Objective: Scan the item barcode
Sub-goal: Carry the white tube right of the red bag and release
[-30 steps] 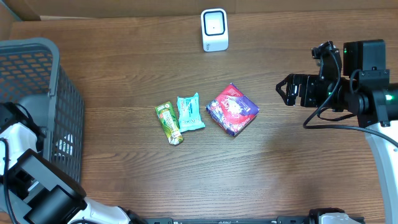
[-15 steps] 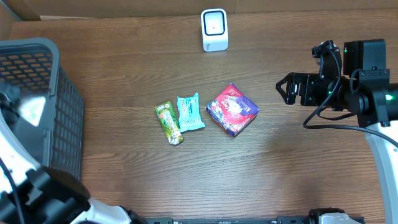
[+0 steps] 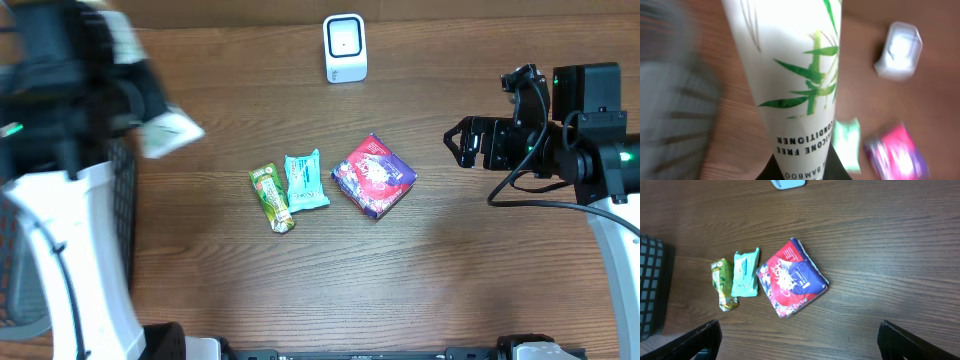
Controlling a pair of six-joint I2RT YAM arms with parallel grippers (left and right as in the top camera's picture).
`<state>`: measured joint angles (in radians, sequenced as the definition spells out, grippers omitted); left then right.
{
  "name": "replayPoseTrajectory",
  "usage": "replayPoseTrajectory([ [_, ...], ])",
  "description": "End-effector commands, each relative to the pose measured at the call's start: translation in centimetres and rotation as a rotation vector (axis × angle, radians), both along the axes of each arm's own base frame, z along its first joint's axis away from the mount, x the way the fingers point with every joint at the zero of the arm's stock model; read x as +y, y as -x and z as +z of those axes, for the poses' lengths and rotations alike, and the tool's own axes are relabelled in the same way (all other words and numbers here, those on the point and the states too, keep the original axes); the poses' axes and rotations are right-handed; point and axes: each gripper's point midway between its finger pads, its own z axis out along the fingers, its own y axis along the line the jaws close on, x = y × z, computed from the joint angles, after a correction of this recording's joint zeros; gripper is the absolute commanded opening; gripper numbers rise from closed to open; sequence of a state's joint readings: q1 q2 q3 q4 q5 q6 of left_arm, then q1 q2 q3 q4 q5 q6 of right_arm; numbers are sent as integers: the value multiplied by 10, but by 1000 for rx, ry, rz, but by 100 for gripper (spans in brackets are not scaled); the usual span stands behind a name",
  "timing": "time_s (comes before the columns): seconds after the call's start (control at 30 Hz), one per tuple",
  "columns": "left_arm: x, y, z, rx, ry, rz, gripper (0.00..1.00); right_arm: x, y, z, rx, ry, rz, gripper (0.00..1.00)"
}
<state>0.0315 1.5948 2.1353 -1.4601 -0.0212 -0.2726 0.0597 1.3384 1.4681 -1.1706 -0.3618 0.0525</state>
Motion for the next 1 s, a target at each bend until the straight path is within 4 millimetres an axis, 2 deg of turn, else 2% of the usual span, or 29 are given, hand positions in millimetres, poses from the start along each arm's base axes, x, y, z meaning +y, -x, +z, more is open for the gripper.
replayPoseTrajectory([
  [0.0, -51, -7, -41, 132, -5, -162, 4, 1, -3, 10, -30, -2, 0, 100],
  [0.2, -159, -10, -132, 356, 120, -421, 4, 1, -4, 11, -36, -2, 0, 100],
  [0.37, -211, -7, -198, 498, 175, -483, 4, 1, -4, 10, -32, -2, 0, 100],
  [0.5, -247, -10, -235, 547, 203, -513, 4, 1, -4, 11, -35, -2, 0, 100],
  [0.67, -298, -16, -257, 526, 288, -547, 4, 1, -5, 11, -39, -3, 0, 100],
  [0.8, -327, -14, -258, 477, 300, -599, 4, 1, -4, 11, -36, -2, 0, 100],
  [0.87, -336, -10, -258, 466, 285, -619, 4, 1, -5, 11, -37, -2, 0, 100],
  [0.97, -333, -8, -262, 469, 235, -584, 4, 1, -4, 11, -36, -2, 0, 100],
])
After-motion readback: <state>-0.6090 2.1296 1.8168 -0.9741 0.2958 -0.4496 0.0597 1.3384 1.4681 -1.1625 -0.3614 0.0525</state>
